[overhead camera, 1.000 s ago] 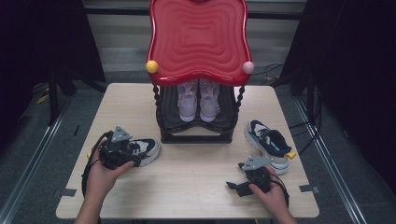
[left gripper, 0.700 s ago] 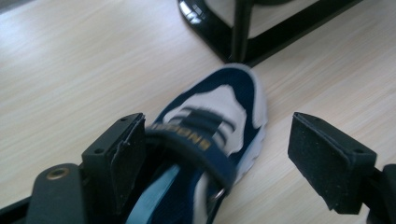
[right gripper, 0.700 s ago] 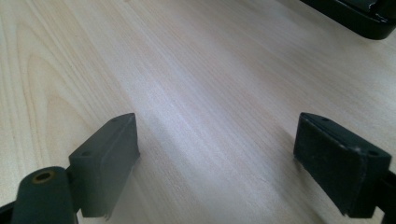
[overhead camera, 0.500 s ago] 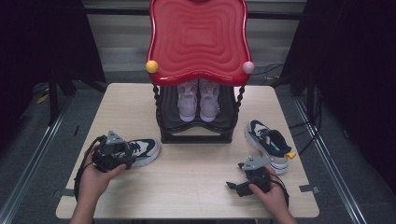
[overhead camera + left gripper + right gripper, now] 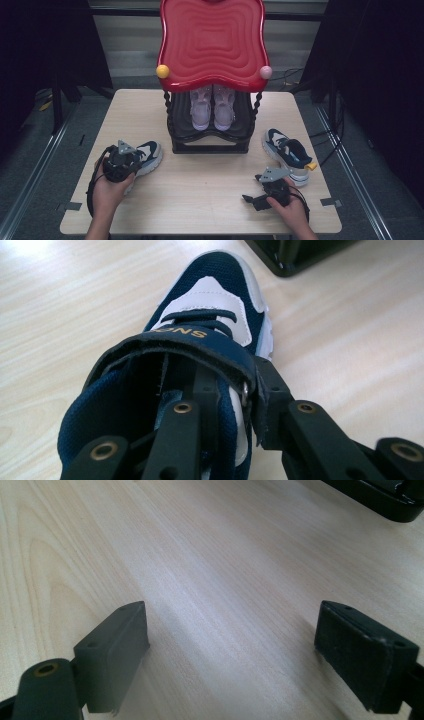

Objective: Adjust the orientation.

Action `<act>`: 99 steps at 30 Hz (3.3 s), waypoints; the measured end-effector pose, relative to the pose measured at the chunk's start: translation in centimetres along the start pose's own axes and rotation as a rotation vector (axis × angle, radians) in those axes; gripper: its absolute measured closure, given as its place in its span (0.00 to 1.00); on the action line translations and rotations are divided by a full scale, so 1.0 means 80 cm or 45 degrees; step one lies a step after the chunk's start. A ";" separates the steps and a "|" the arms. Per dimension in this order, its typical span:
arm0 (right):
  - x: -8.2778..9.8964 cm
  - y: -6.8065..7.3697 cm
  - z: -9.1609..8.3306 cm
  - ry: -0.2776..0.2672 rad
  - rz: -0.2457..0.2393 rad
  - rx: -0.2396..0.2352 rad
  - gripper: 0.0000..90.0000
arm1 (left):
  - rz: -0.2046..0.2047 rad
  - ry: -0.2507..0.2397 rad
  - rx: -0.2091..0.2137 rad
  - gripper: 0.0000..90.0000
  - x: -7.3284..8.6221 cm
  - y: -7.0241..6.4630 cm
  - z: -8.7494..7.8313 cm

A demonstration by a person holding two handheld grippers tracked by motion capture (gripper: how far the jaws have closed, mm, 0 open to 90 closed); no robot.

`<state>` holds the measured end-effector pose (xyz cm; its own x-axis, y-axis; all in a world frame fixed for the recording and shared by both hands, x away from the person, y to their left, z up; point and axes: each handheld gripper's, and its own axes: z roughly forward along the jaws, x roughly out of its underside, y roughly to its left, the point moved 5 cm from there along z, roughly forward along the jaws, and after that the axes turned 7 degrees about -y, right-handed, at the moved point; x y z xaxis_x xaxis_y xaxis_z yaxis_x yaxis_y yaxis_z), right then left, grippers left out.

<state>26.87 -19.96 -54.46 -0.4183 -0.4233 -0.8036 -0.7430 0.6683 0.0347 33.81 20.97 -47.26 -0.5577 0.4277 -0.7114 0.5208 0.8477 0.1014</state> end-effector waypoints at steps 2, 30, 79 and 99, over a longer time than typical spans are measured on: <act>0.000 0.000 0.000 0.001 0.000 0.001 0.15 | -0.034 -0.020 -0.019 0.84 -0.009 0.000 0.005; 0.000 0.000 0.000 0.001 -0.002 -0.002 0.15 | -0.063 -0.088 -0.017 0.38 -0.013 -0.008 0.007; 0.000 0.000 0.000 -0.003 -0.010 -0.011 0.15 | -0.153 -0.068 -0.027 0.67 -0.042 -0.019 0.024; 0.000 0.001 0.000 -0.002 -0.012 -0.010 0.15 | -0.041 -0.017 0.112 0.41 -0.024 -0.024 -0.010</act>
<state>26.84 -19.92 -54.46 -0.4107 -0.4286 -0.8047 -0.7508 0.6597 0.0318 33.36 18.80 -45.52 -0.5666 0.3962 -0.7225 0.5581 0.8296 0.0173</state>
